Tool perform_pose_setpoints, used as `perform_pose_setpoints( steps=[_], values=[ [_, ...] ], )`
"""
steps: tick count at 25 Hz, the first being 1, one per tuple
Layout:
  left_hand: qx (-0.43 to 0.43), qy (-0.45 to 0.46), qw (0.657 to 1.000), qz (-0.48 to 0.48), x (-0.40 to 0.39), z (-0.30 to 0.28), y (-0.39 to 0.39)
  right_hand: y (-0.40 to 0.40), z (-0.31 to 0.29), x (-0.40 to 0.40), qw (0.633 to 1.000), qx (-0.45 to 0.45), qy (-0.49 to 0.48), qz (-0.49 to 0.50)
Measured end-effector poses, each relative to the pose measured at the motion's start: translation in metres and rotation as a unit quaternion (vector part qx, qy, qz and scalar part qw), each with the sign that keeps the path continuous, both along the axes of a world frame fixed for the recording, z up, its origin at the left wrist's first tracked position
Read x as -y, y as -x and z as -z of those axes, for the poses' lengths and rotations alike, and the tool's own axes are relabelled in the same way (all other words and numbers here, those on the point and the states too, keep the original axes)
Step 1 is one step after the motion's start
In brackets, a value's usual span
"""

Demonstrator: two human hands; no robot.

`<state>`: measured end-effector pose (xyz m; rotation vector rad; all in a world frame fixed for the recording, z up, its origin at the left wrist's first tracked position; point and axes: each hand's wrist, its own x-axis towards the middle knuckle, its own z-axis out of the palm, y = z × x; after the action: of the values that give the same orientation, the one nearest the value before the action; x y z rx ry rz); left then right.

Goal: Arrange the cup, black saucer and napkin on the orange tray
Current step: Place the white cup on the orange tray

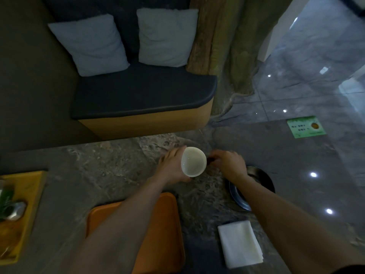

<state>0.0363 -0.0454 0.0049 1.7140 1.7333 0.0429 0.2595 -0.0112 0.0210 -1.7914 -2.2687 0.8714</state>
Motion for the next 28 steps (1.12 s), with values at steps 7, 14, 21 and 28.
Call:
perform_pose_setpoints(
  steps=[7,14,21,28],
  values=[
    [0.042,-0.018,0.997,-0.057,0.084,-0.036,0.005,-0.001,-0.018,0.062,0.997,-0.05,-0.011,-0.049],
    [0.06,-0.046,0.994,-0.08,0.16,-0.054,0.024,0.016,-0.023,0.111,0.992,-0.046,0.011,-0.113],
    [0.072,-0.07,0.988,-0.117,0.212,-0.056,0.073,0.067,-0.026,0.149,0.99,-0.06,0.01,-0.128],
    [0.045,-0.079,0.989,-0.113,0.244,-0.048,0.144,0.138,-0.024,0.179,0.987,-0.055,-0.005,-0.153]
  ],
)
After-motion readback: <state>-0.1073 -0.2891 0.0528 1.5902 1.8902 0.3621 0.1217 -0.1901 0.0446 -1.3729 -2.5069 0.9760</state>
